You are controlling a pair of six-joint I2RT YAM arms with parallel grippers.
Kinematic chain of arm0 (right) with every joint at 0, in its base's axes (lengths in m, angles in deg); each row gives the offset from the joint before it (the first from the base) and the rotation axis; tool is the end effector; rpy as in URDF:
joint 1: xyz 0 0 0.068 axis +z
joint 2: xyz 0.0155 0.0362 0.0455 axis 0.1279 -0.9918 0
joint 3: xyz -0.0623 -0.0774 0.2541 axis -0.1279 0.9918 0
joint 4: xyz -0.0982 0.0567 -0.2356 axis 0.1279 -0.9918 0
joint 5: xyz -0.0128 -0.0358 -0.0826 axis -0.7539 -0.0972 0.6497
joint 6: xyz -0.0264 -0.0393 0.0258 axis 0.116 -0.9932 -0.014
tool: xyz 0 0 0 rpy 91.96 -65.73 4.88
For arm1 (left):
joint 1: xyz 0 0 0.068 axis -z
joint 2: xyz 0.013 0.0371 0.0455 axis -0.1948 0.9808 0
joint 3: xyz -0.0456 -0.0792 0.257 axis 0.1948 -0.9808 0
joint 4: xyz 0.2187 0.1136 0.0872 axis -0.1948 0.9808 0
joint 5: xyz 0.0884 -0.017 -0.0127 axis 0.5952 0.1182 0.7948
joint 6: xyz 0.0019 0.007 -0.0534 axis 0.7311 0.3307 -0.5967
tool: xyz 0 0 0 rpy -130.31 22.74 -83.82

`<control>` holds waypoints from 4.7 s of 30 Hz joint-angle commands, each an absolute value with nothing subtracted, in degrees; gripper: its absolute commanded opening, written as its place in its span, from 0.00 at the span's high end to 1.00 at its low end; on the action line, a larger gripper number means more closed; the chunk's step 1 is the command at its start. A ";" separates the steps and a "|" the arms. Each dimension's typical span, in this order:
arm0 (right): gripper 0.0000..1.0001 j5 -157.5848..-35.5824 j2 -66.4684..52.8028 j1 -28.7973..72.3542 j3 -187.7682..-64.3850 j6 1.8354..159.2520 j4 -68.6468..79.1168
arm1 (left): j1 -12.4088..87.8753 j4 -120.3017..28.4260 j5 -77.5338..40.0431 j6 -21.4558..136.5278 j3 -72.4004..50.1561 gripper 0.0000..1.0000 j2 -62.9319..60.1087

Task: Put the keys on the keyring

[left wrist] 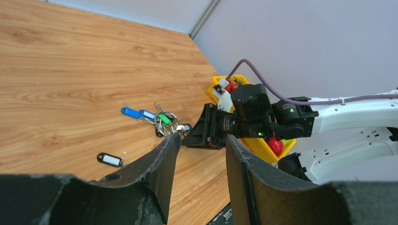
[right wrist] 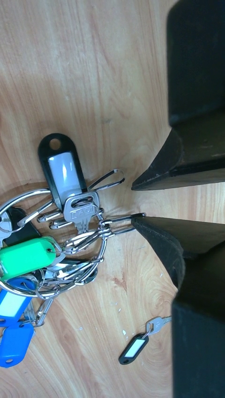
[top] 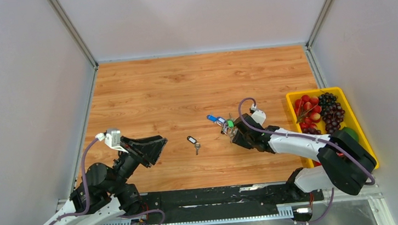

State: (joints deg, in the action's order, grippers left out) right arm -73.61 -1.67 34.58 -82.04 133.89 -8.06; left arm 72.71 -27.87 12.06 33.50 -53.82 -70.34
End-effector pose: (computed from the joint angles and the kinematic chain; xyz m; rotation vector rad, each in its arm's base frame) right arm 0.1774 0.1468 0.1492 0.5041 2.5201 0.3512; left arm 0.0434 -0.0513 0.3073 0.0063 1.5544 -1.0852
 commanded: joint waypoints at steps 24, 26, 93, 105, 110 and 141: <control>1.00 -74.95 -4.26 34.93 -83.16 133.98 -3.99 | 72.58 -28.46 12.19 33.90 -52.66 0.49 -70.98; 1.00 -75.25 -2.91 34.93 -82.25 133.62 -4.04 | 72.58 -28.39 12.26 33.90 -52.56 0.49 -70.98; 1.00 -90.61 -4.29 46.18 -120.21 94.01 -43.25 | 72.58 -39.34 -8.76 40.49 -52.80 0.53 -56.83; 1.00 -97.80 -3.48 46.24 -129.53 94.10 -52.51 | 72.58 -49.97 -11.38 46.52 -57.38 0.38 -50.76; 1.00 -100.22 -3.26 46.62 -133.12 94.04 -55.88 | 72.58 -55.30 -11.28 51.93 -59.36 0.30 -49.81; 1.00 -102.33 -8.98 50.07 -150.09 91.87 -68.60 | 74.36 -71.97 -19.86 72.03 -61.09 0.17 -35.33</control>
